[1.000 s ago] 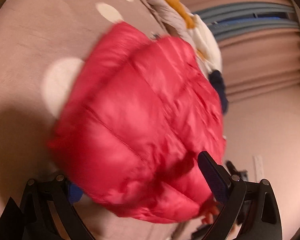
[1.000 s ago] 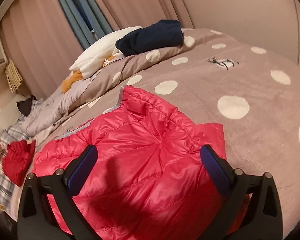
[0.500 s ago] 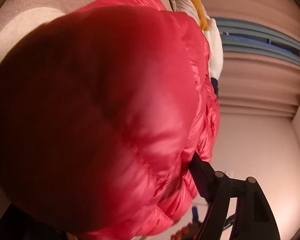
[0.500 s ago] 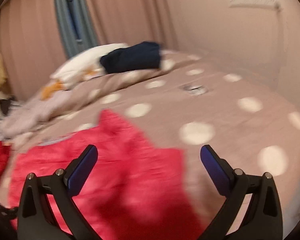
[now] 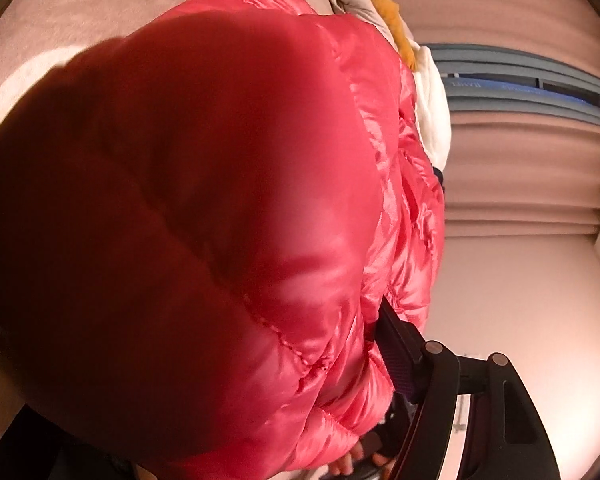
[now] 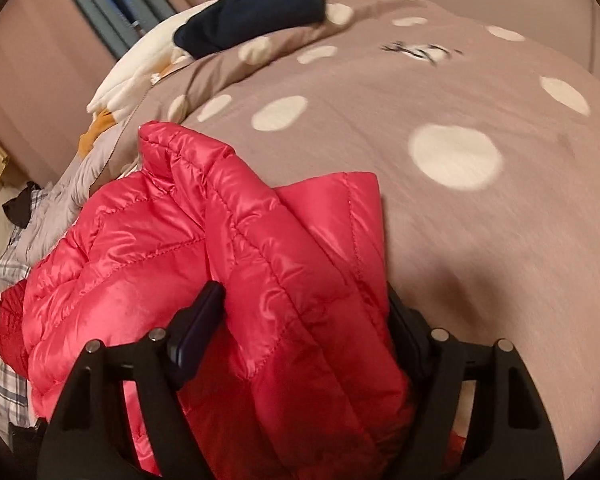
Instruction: Fold large clothes
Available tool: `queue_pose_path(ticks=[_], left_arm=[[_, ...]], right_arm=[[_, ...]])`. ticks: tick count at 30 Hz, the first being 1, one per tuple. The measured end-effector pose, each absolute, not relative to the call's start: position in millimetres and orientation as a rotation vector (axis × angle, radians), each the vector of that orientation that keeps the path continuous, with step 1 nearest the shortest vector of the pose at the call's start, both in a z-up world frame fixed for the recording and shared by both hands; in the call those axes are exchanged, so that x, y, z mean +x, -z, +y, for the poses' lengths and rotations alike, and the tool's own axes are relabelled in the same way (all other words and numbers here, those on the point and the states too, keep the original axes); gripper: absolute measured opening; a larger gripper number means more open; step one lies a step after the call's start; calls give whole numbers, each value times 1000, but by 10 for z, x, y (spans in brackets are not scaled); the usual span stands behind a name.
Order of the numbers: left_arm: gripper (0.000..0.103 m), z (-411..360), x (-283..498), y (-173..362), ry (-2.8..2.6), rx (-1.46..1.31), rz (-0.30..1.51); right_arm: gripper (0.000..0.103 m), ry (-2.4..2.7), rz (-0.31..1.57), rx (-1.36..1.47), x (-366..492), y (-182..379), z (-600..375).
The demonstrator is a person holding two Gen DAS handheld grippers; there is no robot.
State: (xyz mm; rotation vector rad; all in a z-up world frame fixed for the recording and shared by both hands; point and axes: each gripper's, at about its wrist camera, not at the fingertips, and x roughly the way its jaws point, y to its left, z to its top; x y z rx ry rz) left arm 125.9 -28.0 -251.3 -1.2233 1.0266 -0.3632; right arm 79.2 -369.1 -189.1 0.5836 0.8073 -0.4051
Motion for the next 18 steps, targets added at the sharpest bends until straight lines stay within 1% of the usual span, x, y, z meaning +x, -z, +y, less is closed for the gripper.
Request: queue_pose_path(ticks=[5, 7, 12, 14, 15, 18], left_arm=[[73, -166, 1228, 2574, 363, -1328, 1044], [73, -89, 1163, 2548, 335, -1336, 1025], [73, -31, 1075, 2414, 275, -1232, 1008], [73, -80, 1121, 2422, 242, -1212, 992], [73, -163, 1208, 2452, 231, -1186, 983], [73, -170, 1186, 2319, 180, -1071, 956]], right_arm=[[87, 443, 792, 542, 844, 1915, -3670], [89, 447, 793, 549, 841, 1916, -3691], [89, 439, 792, 560, 826, 1921, -3690], [92, 452, 791, 548, 824, 1916, -3664], [92, 456, 791, 542, 816, 1911, -3656], [94, 465, 787, 515, 799, 1906, -3636]])
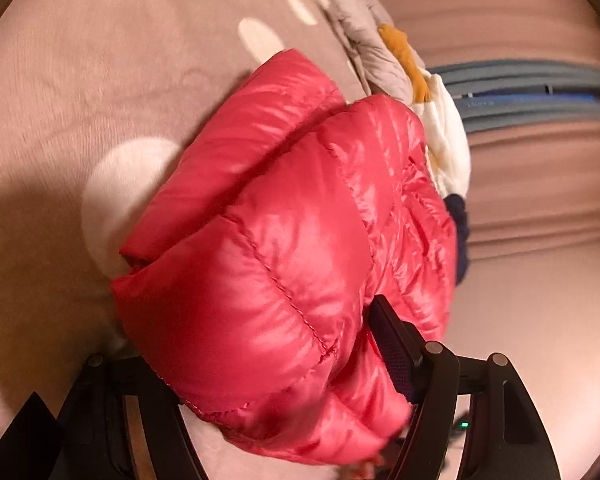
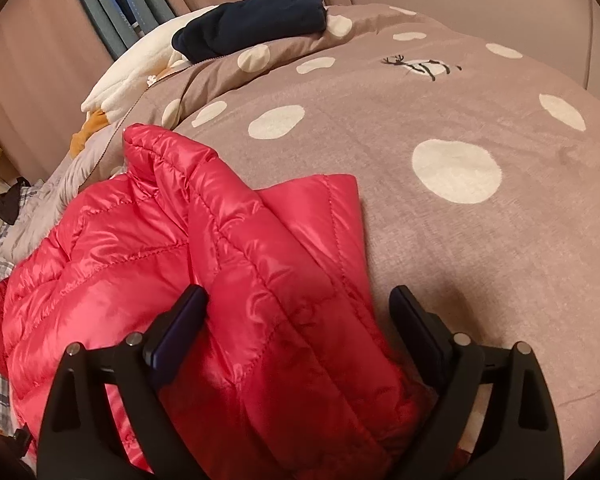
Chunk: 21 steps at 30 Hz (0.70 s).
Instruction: Fold large clothes
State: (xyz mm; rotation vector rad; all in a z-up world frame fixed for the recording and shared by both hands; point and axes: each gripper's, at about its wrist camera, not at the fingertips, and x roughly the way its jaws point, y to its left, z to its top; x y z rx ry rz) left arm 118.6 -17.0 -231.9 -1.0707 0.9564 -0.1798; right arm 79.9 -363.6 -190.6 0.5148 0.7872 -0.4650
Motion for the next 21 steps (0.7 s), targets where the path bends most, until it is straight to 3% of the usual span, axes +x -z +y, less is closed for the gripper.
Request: queue_pose_path(ticks=[12, 16, 21], left_arm=[[80, -152, 1400, 2249, -4, -687, 817], [80, -116, 1346, 2243, -6, -696, 817], [80, -132, 1265, 2213, -18, -689, 814]], right_arm=[[97, 475, 791, 481, 759, 1903, -3627], [97, 525, 785, 317, 739, 1693, -3432], [97, 564, 630, 71, 559, 1268, -3048]])
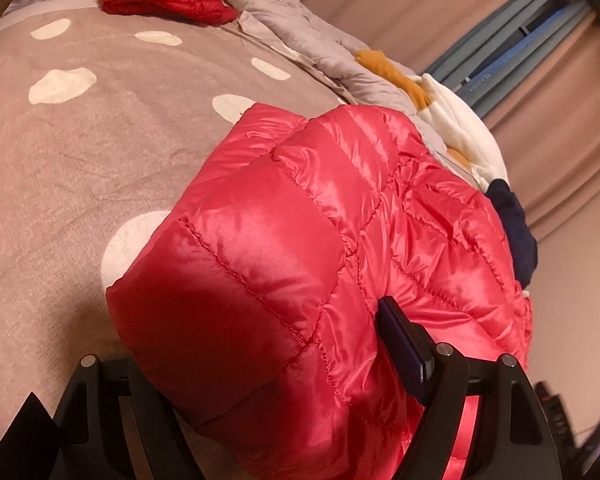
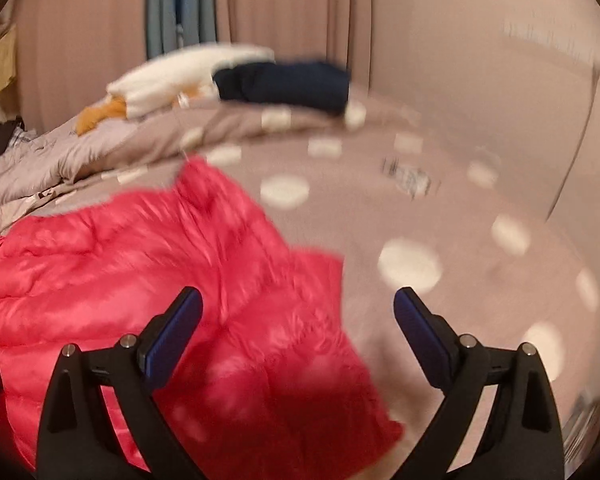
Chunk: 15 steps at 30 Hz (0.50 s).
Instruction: Fold large clothes
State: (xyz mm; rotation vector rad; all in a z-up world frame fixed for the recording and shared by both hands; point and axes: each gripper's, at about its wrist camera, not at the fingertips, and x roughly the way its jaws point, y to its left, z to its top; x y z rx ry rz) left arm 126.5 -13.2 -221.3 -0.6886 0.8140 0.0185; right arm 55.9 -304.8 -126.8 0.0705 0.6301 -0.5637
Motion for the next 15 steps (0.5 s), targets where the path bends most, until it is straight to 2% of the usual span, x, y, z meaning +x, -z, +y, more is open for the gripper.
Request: queue_pose_path(ticks=[5, 15], left_arm=[[80, -85, 1263, 2242, -6, -720, 835], [80, -63, 1272, 2254, 6, -729, 846]], right_arm=[[103, 462, 613, -94, 529, 988, -2634], [103, 234, 811, 79, 816, 1384, -2337]])
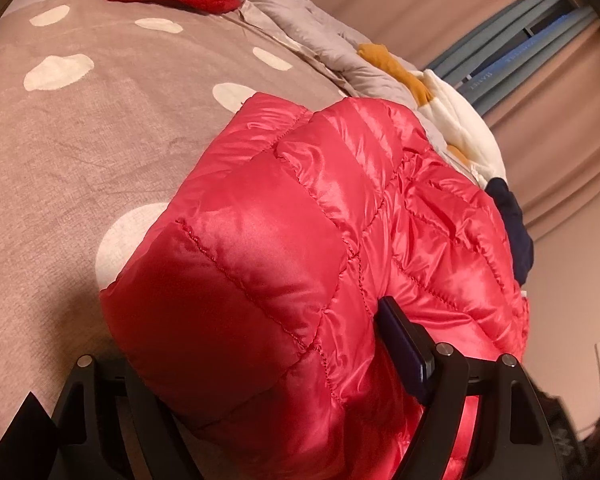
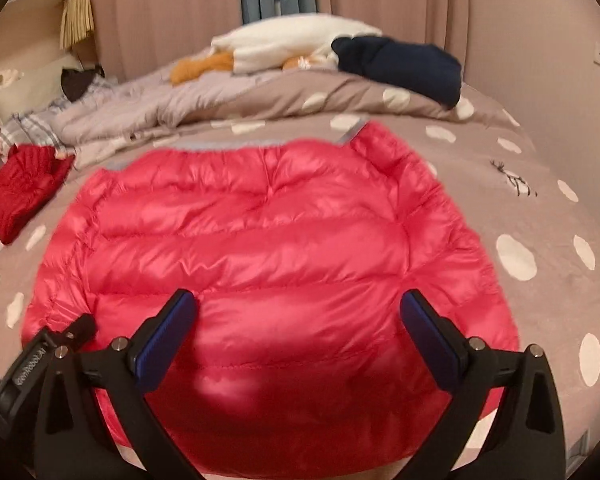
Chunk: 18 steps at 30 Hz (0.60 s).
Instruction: Fold large clothes
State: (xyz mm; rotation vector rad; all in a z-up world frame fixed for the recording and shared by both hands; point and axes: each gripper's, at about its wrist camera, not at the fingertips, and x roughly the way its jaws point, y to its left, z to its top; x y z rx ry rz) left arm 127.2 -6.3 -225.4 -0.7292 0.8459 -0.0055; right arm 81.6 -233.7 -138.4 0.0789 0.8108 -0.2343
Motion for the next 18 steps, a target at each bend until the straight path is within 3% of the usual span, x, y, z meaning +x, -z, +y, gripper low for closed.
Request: queue_pose_path(ticks=[7, 18], left_arm=[[81, -67, 1271, 2251, 29, -707, 868], [81, -28, 1308, 2287, 119, -761, 922]], right_arm=[[103, 235, 1032, 78, 1232, 1990, -2409], [103, 265, 923, 56, 1171, 2075, -2257]])
